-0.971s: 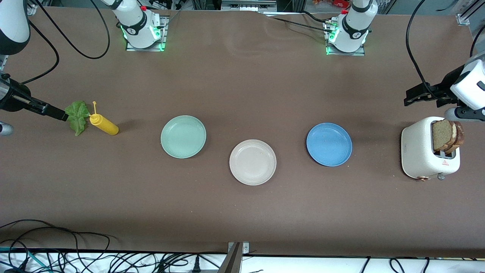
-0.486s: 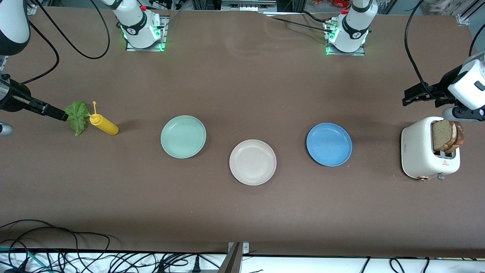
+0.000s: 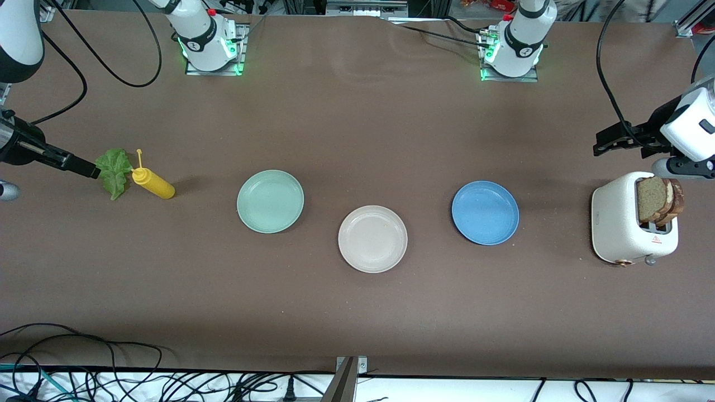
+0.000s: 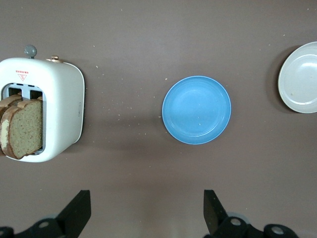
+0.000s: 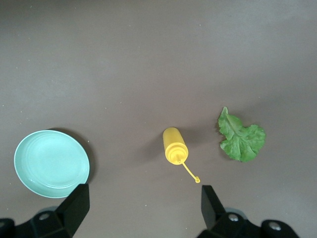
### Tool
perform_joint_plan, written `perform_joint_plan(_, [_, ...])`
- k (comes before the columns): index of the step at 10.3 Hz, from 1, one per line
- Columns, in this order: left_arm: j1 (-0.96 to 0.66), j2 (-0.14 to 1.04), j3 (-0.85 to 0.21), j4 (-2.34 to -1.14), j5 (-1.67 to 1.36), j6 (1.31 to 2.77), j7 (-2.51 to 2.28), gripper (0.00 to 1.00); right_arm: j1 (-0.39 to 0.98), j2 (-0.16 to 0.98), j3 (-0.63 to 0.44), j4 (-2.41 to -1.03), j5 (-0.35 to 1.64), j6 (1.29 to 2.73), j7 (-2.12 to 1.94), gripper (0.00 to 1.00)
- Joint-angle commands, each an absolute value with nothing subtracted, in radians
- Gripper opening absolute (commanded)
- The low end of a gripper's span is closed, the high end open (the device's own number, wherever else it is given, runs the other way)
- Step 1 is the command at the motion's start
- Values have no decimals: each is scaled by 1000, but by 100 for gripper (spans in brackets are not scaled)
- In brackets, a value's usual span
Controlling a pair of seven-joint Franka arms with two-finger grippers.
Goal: Make sandwich on beige plate with both arms
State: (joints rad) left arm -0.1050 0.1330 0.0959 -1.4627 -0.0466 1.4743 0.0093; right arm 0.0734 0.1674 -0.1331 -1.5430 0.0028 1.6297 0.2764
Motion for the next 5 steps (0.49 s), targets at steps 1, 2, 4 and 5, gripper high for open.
perform_joint_plan(1, [-107, 115, 92, -1483, -28, 1489, 15, 100, 71, 166, -135, -1536, -18, 1621, 281, 100])
perform_joint_plan(2, [-107, 115, 92, -1483, -28, 1489, 15, 100, 71, 164, -135, -1536, -20, 1621, 285, 100])
perform_joint_plan(4, [-107, 115, 92, -1489, -29, 1491, 15, 100, 71, 166, -135, -1535, -38, 1621, 284, 100])
perform_joint_plan(5, [-107, 115, 92, -1491, -29, 1499, 15, 100, 72, 166, -135, -1536, -38, 1621, 284, 100])
